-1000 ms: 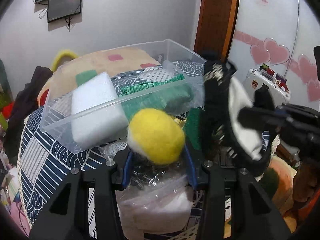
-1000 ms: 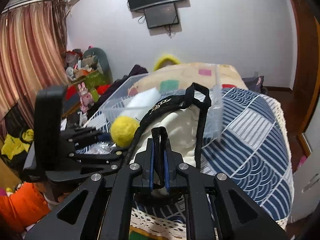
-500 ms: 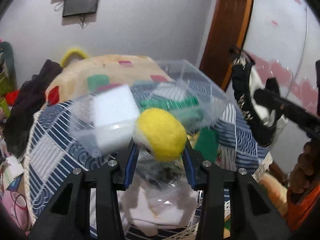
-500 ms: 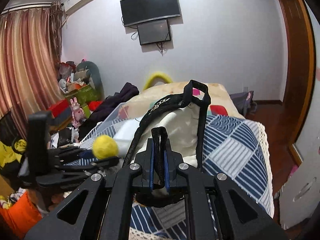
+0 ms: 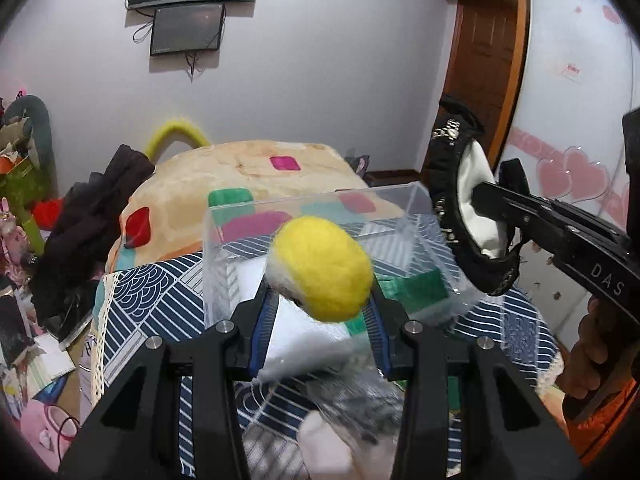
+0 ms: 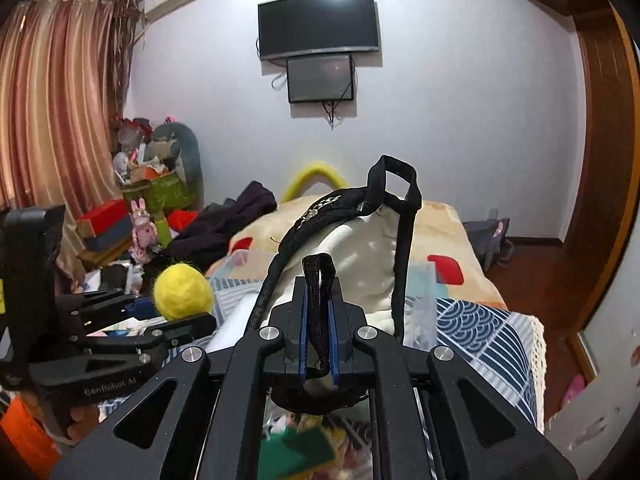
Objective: Organize soft objects
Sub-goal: 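Lower the ball into the box with the left tool while the right tool drops the bag in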
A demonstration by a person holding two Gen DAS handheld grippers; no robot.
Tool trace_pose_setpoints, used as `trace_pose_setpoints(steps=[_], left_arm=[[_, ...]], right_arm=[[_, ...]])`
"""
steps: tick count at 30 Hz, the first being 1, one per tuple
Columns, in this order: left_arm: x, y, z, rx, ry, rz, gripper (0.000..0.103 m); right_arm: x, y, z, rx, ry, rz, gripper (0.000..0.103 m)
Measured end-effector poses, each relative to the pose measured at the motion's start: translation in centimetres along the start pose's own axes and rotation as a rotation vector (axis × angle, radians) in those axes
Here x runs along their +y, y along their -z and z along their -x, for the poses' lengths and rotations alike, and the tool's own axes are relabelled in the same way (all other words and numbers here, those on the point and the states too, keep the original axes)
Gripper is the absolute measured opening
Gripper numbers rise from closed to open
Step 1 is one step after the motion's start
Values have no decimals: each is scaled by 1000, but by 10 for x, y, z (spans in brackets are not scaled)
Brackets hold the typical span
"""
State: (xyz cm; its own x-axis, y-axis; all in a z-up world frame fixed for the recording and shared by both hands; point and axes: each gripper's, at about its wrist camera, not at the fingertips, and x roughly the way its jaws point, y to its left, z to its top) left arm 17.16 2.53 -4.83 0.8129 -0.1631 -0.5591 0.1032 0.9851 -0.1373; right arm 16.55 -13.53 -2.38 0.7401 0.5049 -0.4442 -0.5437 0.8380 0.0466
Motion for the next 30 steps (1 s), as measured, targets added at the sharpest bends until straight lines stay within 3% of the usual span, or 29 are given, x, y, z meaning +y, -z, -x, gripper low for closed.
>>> trace_pose_setpoints(steps=[12, 14, 17, 20, 25, 28, 30], left_arm=[[18, 7, -56, 126, -80, 25, 42], [19, 9, -61, 141, -74, 23, 45], [17, 12, -63, 147, -72, 17, 58], [14, 14, -56, 124, -67, 5, 65], [5, 12, -32, 65, -79, -26, 75], [1, 8, -12, 15, -87, -34, 88], [-1, 6, -1, -11, -88, -34, 92]], right_arm=[[0, 27, -65, 230, -16, 21, 7], [-1, 29, -67, 260, -21, 28, 7], [-2, 33, -68, 296, -9, 39, 9], [-7, 32, -61, 300, -24, 26, 24], [-8, 25, -41, 255, -35, 11, 58], [-9, 19, -26, 214, -21, -3, 73], [-12, 16, -15, 188, -24, -22, 77]])
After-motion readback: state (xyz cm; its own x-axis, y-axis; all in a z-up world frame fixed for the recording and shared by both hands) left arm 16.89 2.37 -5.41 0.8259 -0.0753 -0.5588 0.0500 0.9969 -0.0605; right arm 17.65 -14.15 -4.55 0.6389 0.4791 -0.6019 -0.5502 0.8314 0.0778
